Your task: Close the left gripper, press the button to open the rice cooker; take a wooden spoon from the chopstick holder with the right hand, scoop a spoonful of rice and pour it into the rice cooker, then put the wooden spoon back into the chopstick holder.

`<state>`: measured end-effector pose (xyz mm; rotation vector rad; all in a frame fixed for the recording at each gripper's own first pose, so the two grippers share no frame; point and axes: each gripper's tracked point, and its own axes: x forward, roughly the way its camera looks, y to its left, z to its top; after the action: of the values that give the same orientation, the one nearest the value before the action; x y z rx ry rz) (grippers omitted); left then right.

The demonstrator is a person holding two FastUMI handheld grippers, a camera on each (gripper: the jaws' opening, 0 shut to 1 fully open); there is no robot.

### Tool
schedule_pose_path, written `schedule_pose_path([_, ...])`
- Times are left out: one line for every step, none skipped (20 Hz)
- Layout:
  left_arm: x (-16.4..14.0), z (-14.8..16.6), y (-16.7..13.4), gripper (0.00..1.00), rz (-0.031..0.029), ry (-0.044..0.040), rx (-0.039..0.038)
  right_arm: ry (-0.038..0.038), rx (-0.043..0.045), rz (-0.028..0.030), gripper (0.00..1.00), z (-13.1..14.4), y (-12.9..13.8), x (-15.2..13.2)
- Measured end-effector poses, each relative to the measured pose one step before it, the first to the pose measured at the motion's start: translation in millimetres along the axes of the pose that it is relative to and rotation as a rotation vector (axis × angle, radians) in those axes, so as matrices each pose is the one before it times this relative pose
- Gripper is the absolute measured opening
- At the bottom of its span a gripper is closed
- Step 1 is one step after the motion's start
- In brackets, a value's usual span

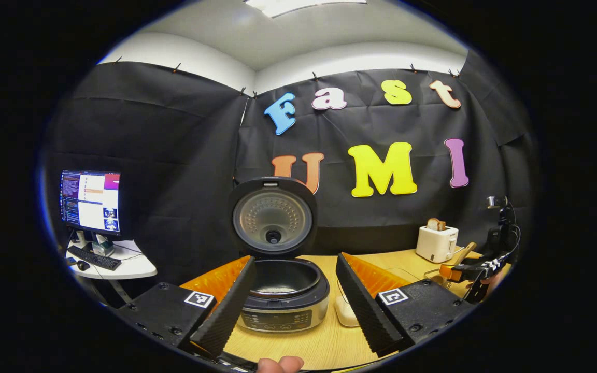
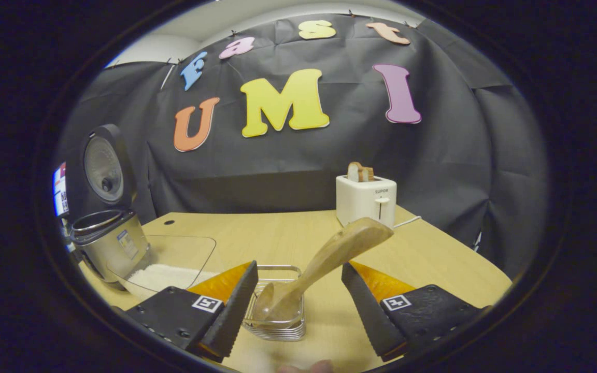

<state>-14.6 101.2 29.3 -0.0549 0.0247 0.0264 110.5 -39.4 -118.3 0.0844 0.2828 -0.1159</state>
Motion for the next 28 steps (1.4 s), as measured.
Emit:
schedule_pose_path([1.14,-0.5,-6.63,0.99,-0.01086,0.00143,-0.00356,0.00216,0.0072,0.00773,0.92,-1.32,0.7,-5.78])
schedule_pose_path([0.07,-0.91,-4.0,0.99,-0.00547,0.00373,0.00446,0.00006,-0.00327,0.00239,0.96,-1.92,-0.67,-5.27])
schedule_pose_path([0.84,0.33,-2.39,0.99,0.00282,-0.00133,0.01046,-0.00185,-0.00456,0.00222,1.0,-1.29,-1.05,-5.96])
schedule_pose_path([-0.31,-0.07,-1.92,0.99,0.0064,-0.00159,0.01326,0.00021,-0.00529,-0.00034,0.96,-1.93,-2.04,-6.19])
schedule_pose_path([0.76,0.38,-2.64,0.99,0.00677,-0.00367,0.01281,0.00157,-0.00413,0.00047,1.0,-1.73,-2.24,-5.75])
schedule_pose_path([0.75,-0.67,-5.31,0.99,-0.00038,0.00113,0.00896,0.00332,-0.00686,-0.00529,0.96,-2.97,-2.55,-5.69])
schedule_pose_path([1.07,-0.42,-5.93,0.99,-0.00686,0.00993,0.00202,-0.00196,-0.014,0.00097,0.96,-2.27,-1.87,-6.22])
schedule_pose_path([1.08,1.04,-6.36,0.99,-0.01481,0.01127,-0.00517,-0.00689,-0.01957,0.00373,0.96,-0.69,0.19,-5.8])
schedule_pose_path([0.97,6.34,-4.57,0.99,-0.01897,-0.00369,-0.00902,-0.01023,-0.01734,0.00269,0.96,0.4,-1.18,-5.8])
schedule_pose_path([2.83,8.11,0.4,0.96,-0.00623,-0.00417,-0.0126,-0.01037,-0.01344,0.00625,0.91,0.58,-0.77,-5.87])
schedule_pose_path([3.34,9.16,3.15,0.99,0.00401,-0.00835,-0.01341,-0.01293,-0.00958,0.01559,0.92,2.1,1.74,-5.29])
schedule_pose_path([4.26,8.19,4.25,0.99,0.00597,-0.00426,-0.00741,-0.01148,-0.01337,0.01576,0.92,2.34,1.9,-6.0])
schedule_pose_path([7.21,8.1,4.04,0.99,0.00446,-0.00513,0.001,-0.01451,-0.00995,0.00977,0.96,3.53,-0.85,-5.27])
schedule_pose_path([6.54,6.19,4.39,0.99,0.00734,0.00637,0.00392,-0.01262,-0.01392,0.01547,0.92,3.21,1.86,-5.1])
schedule_pose_path([6.79,4.69,3.39,0.99,0.00557,0.01441,0.01607,-0.00828,-0.01503,0.02095,0.96,3.35,2.47,-3.52])
schedule_pose_path([7.56,8.6,3.54,0.99,0.00567,0.00341,0.01186,-0.00119,-0.00958,0.02047,0.95,1.88,2.33,-2.47])
schedule_pose_path([10.12,11.47,3.73,0.99,0.00304,-0.0047,0.00655,0.00131,-0.00358,0.01485,0.96,0.64,0.08,-1.36])
schedule_pose_path([11.68,10.24,-0.07,0.99,-0.00394,-0.0042,0.00816,-0.00222,0.00935,0.00969,0.96,1.64,-0.51,-0.52])
schedule_pose_path([13.21,8.7,1.23,0.99,-0.01039,0.0103,0.01544,-0.00594,0.01148,0.01255,0.92,2.69,1.03,0.19])
schedule_pose_path([13.89,3.81,2.77,0.99,0.00306,0.01949,-0.00061,-0.00055,0.00569,0.00912,0.96,0.03,1.83,-0.21])
schedule_pose_path([12.13,5.77,2.52,0.99,0.00412,0.01865,-0.00229,-0.00269,-0.00193,0.00433,0.96,0.35,-0.51,0.01])
schedule_pose_path([11.57,9.51,5.81,0.99,0.00595,0.00864,0.00652,-0.00848,-0.00615,-0.00205,0.95,1.35,-1.58,0.62])
schedule_pose_path([11.37,8.58,7.06,0.99,0.01591,0.00381,0.01616,-0.01156,-0.00776,-0.00648,0.96,2.76,-3.89,-0.78])
schedule_pose_path([11.71,8.68,8.23,0.99,0.01913,0.00333,0.01761,-0.01656,-0.00318,-0.0091,1.0,3.62,-3.14,0.28])
schedule_pose_path([12.73,6.07,8.1,0.99,0.01961,0.0078,0.00387,-0.01341,0.0074,-0.00497,0.96,1.88,-2.81,-0.11])
schedule_pose_path([10.32,4.32,3.49,0.95,0.00336,0.01361,-0.00642,-0.0045,0.00628,-0.00145,0.92,-1.08,-0.75,-0.26])
schedule_pose_path([10.09,2.58,1.73,0.99,-0.00011,0.02223,-0.00889,0.0013,0.00618,0.00253,0.92,-1.89,0.32,-0.14])
schedule_pose_path([10.69,3.22,5.18,0.99,0.00416,0.01873,0.01017,0.00181,-0.00232,0.00255,0.92,-2.56,0.16,0.03])
